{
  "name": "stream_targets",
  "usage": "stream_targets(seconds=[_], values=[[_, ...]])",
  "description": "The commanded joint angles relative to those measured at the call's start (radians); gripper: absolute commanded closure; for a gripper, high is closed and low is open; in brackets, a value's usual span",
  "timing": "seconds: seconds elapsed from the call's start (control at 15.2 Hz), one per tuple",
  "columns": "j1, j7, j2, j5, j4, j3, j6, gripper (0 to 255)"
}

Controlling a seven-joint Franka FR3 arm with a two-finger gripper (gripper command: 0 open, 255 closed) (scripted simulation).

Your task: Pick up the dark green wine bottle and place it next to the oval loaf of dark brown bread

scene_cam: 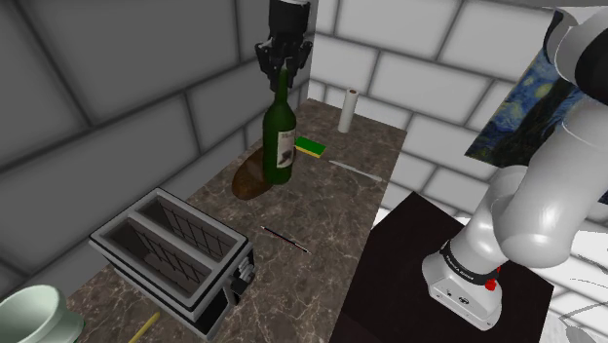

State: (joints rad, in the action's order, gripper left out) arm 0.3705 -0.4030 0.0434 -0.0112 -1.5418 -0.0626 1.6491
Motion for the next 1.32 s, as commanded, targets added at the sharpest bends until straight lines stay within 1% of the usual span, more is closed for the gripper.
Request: stream_targets(seconds=[0.0,0.4,0.73,1.25], values=[[0.024,-0.047,0.029,0.006,0.040,-0.022,-0.010,255],[0.104,-0.178,0.166,0.038,0.221,-0.077,-0.054,255],[0.185,-0.276,0.323,0.077,0.445,-0.108,-0.124,255],[0.174,-0.275,0.273,0.068,0.261,-0.107,0.011,255]])
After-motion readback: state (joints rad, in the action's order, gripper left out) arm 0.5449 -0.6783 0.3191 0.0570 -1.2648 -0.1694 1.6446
